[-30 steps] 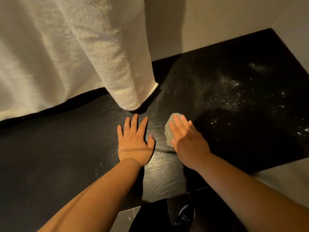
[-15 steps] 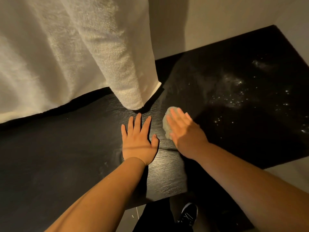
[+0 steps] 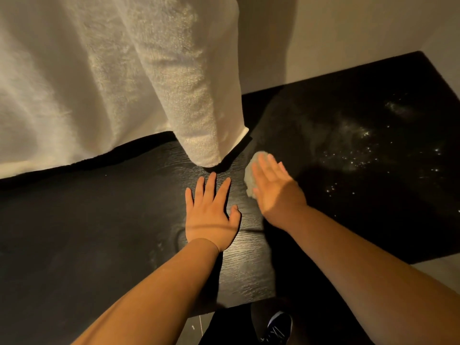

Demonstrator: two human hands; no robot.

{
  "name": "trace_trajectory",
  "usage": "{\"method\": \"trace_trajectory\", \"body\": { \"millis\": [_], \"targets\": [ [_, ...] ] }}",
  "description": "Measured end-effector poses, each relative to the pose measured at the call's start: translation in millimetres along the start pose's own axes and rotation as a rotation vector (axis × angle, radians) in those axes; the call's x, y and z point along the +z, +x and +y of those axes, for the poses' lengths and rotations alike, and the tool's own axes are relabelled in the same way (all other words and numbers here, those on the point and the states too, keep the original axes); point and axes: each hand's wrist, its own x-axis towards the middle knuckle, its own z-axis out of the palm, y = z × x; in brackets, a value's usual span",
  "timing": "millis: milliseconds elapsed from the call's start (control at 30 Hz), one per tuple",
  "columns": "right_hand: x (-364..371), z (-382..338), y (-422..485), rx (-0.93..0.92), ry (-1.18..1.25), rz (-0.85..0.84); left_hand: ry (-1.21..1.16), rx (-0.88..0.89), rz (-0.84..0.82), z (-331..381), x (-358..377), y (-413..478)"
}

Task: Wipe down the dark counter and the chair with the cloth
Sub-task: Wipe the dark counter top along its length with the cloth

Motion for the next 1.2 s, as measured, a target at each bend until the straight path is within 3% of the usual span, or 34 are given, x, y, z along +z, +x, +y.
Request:
{"method": "trace_trajectory", "body": {
  "millis": [133, 367, 433, 567, 667, 767, 900, 1067, 1200],
  "targets": [
    [2.3, 13.7, -10.4, -0.127, -0.042, 0.000, 0.010, 0.001, -0.008, 0.4, -0.2, 0.6],
    [-17.8, 5.3, 67.0, 0.203, -0.053, 0.060, 0.008, 0.006, 0.012, 1.2, 0.1, 0.2],
    [-17.4, 0.0, 70.6, 0.146, -0.033, 0.074, -0.001, 0.005, 0.017, 0.5, 0.4, 0.6],
    [-0.2, -0.6, 16.3, -0.206, -0.099, -0.006, -0.004, 0.011, 0.015, 0.2, 1.3, 0.6],
    [1.4, 9.9, 0.3, -0.311, -0.061, -0.014, -0.013, 0.011, 0.029, -0.2, 1.6, 0.8],
    [-15.7, 14.2, 45.2, -0.196, -0.129, -0.028, -0.010, 0.018, 0.033, -1.4, 2.9, 0.4],
    [-23.0, 1.0, 92.4, 0.034, -0.044, 0.002, -0.028, 0.022, 0.049, -1.1, 3.8, 1.1],
    [4.8, -9.3, 16.1, -0.200, -0.038, 0.016, -0.043, 0.032, 0.046, -3.7, 4.5, 0.1],
    [6.5, 10.8, -16.1, -0.330, -0.119, -0.135, -0.047, 0.034, 0.069, -4.4, 5.1, 0.5]
  ]
}}
